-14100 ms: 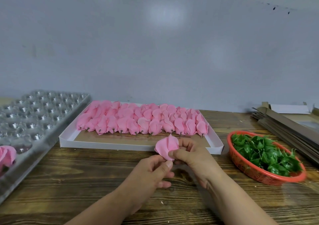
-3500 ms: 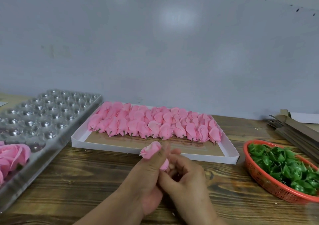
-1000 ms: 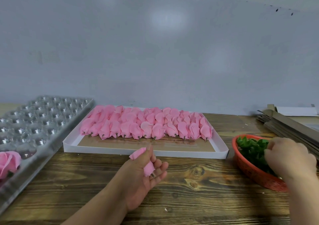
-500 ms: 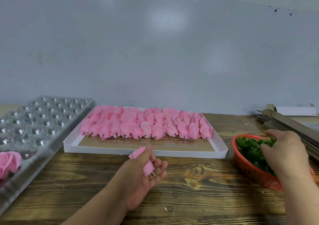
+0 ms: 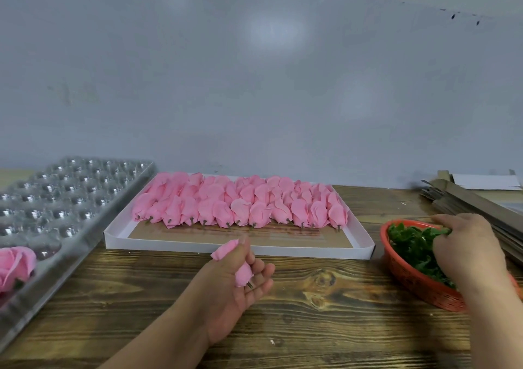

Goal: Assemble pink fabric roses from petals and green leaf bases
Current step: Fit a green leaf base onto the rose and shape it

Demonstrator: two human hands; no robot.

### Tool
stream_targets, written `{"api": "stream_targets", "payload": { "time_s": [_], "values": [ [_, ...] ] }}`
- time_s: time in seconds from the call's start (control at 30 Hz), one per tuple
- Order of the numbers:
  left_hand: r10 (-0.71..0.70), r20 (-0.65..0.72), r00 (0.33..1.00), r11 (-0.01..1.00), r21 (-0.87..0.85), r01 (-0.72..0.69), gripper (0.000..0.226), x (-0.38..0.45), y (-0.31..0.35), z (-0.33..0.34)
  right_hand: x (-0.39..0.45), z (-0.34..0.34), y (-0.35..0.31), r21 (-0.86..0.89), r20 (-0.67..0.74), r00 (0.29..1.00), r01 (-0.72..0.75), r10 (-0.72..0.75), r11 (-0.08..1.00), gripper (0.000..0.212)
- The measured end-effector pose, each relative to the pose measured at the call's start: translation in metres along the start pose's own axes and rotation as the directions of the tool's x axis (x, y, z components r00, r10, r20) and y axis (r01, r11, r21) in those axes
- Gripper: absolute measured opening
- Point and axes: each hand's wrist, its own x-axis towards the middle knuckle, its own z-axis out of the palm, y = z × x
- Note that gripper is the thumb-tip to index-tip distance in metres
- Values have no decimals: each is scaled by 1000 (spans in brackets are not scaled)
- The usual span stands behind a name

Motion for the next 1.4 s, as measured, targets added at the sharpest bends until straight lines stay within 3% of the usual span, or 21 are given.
{"api": "stream_targets", "payload": {
  "time_s": [0.17, 0.3, 0.57, 0.63, 0.7, 0.77, 0.9, 1.03, 1.23, 1.4],
  "values": [
    [6, -9, 1000, 1000, 5, -6, 29, 0, 0, 1, -5, 1, -5, 77, -89, 996, 13, -6, 997, 54],
    [-2, -12, 1000, 1000, 11, 2, 28, 0, 0, 2, -6, 3, -6, 131, -106, 993, 64, -50, 989, 46],
    [0, -13, 1000, 1000, -3, 0, 27, 0, 1, 6, -2, 6, -4, 306, 2, 999, 38, -41, 951, 38],
    [6, -11, 1000, 1000, -10, -6, 28, -1, 2, 8, -6, 9, -13, 544, 60, 998, -7, -31, 839, 36],
    [17, 0, 1000, 1000, -17, -17, 30, -2, 3, 11, -15, 14, -26, 828, 233, 969, -157, -76, 539, 37],
    [42, 12, 999, 999, -27, -42, 31, -3, 4, 14, -22, 21, -36, 910, 326, 926, -254, -189, 327, 39],
    [130, 8, 992, 991, -11, -130, 34, -5, 7, 20, -35, 33, -51, 927, 374, 846, -324, -379, 192, 43],
    [180, -20, 983, 983, -17, -181, 37, -3, 8, 27, -51, 42, -63, 916, 402, 769, -341, -498, 213, 48],
    [322, -109, 940, 945, 88, -314, 42, 2, 9, 38, -82, 59, -81, 824, 546, 648, -299, -532, 482, 45],
    [382, -85, 920, 916, 164, -365, 46, 0, 10, 49, -105, 65, -92, 788, 601, 552, -288, -579, 544, 38]
  ]
}}
